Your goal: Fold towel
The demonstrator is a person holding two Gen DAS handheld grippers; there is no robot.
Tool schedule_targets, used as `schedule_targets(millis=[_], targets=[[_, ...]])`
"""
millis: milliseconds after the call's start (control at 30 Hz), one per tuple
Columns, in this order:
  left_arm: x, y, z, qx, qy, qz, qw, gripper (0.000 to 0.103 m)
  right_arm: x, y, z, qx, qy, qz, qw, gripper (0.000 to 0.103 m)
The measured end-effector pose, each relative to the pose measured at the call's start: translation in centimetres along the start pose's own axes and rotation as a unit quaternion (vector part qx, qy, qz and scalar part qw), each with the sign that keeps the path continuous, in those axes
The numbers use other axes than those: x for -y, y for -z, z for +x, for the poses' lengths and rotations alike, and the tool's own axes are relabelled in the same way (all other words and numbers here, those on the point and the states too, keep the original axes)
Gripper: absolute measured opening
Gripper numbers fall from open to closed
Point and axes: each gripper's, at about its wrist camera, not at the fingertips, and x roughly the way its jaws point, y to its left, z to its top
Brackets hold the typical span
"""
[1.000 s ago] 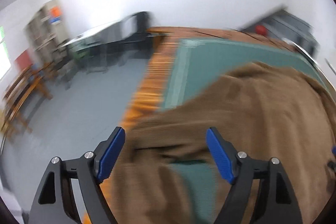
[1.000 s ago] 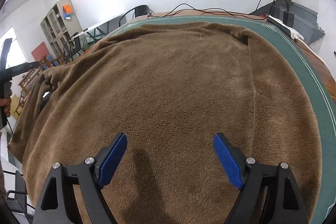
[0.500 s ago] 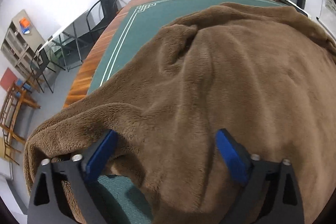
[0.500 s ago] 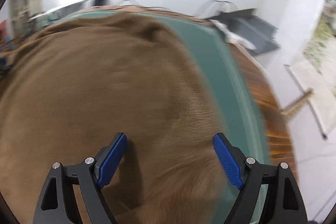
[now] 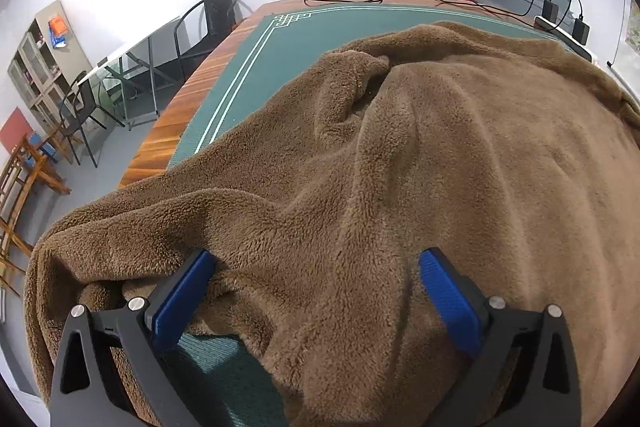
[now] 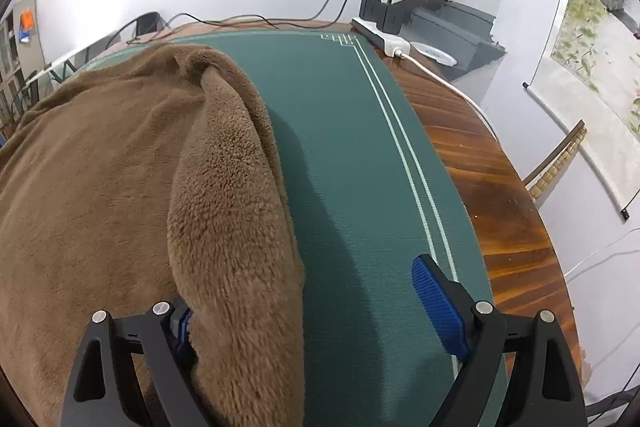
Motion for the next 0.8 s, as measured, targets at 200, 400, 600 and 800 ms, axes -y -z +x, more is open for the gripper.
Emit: schedule_targets(millis=[200,400,600,800], targets=[[0.2,-0.2,-0.1,-0.006,-0.006,0.004,1.0,0.103,0.1,3.0,-7.2,0.076,-0.049,-0.004,0.996,0.091],[2.0,-0.1,-2.6,-0.004,-0.018,0.044,0.9989,0.103,1.4,9.1,-14.9,0.144,-0.055,-0.007,0.988,0.091],[4.5,1.1,-7.3,0.03,-0.018,0.102,0.9942,0.103,1.5,15.3,-20.4,0.174,-0.068,-0.026,0.982,0.091],[6.2,2.5,-10.6,0.041,-0.003,0.133,0.9902,0.103,-2.3,19.6,-23.3,0.148,-0.098,-0.129,0.976,0.069]])
